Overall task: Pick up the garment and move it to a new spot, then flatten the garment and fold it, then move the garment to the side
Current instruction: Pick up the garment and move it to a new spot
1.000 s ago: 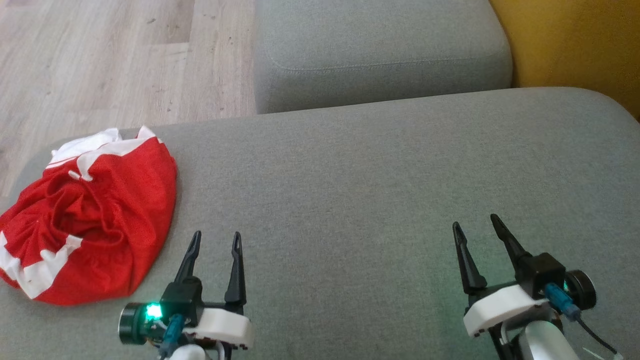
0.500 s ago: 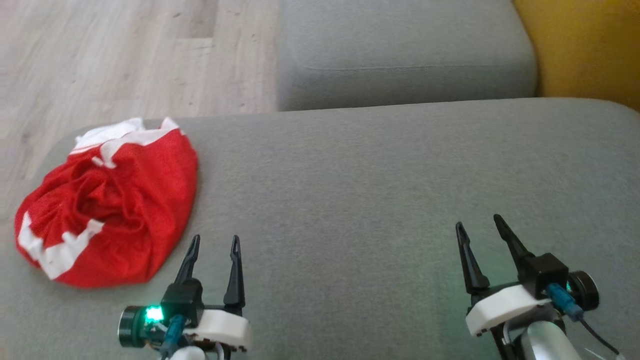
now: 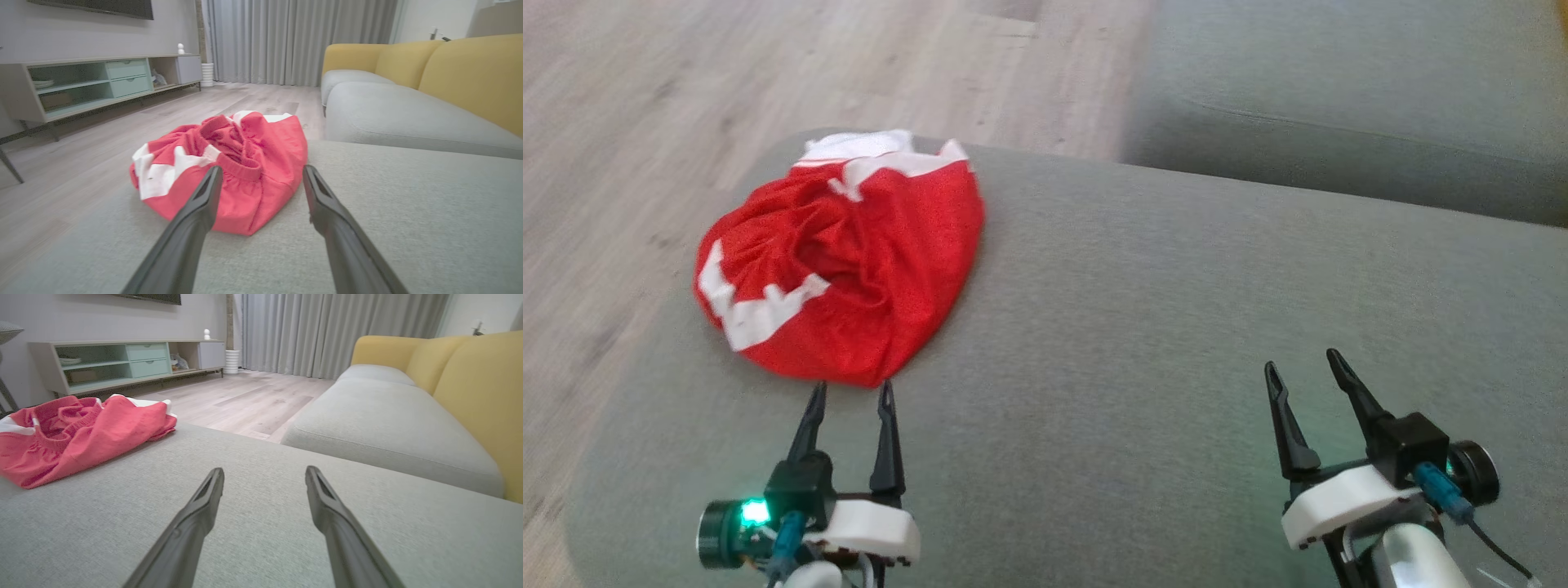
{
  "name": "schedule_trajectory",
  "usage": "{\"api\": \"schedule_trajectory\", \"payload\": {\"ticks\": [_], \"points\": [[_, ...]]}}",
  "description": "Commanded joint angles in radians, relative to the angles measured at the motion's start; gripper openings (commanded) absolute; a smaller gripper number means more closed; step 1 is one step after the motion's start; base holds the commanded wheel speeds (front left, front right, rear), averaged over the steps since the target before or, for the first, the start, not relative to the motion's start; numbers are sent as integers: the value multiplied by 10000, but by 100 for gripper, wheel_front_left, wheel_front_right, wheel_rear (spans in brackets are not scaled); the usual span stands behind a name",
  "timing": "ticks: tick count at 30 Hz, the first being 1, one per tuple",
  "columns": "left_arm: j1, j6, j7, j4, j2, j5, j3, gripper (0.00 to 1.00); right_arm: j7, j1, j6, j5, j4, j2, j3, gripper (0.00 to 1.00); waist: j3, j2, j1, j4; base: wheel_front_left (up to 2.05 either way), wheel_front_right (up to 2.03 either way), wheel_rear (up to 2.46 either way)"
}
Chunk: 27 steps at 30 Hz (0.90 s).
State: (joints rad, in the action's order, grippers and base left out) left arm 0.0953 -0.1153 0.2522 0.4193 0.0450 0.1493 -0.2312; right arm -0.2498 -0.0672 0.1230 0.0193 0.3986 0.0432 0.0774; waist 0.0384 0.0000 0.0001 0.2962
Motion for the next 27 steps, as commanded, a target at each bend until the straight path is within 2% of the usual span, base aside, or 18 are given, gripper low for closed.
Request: {"api": "schedule_trajectory", "payload": {"ticks": [1,11,14,21,24,27], "points": [[333,-42,95,-360,52,-83,393,100,-120,-341,77,86,-347,70,233,100,-69,0,-1,427,0,0,0],[350,-81,95,-757,52,-236,764,100,-120,-332,77,260,-414,70,202,100,-301,0,-1,774,0,0,0],[836,-48,95,-1358,59,-523,931,100,-120,-398,77,543,-550,110,109,100,-822,0,-1,701,0,0,0],[3174,170,95,-2351,133,-893,1184,100,-120,-1053,77,701,-1077,1043,49,100,-2663,0,-1,439,0,0,0],[4479,457,95,-1861,336,-1019,1145,100,-120,-1402,77,675,-1368,1502,56,100,-3492,0,-1,301,0,0,0],[5866,766,-202,-559,451,-1091,971,100,-120,-1589,77,663,-1584,1940,-39,100,-4084,0,-1,273,0,0,0]]}}
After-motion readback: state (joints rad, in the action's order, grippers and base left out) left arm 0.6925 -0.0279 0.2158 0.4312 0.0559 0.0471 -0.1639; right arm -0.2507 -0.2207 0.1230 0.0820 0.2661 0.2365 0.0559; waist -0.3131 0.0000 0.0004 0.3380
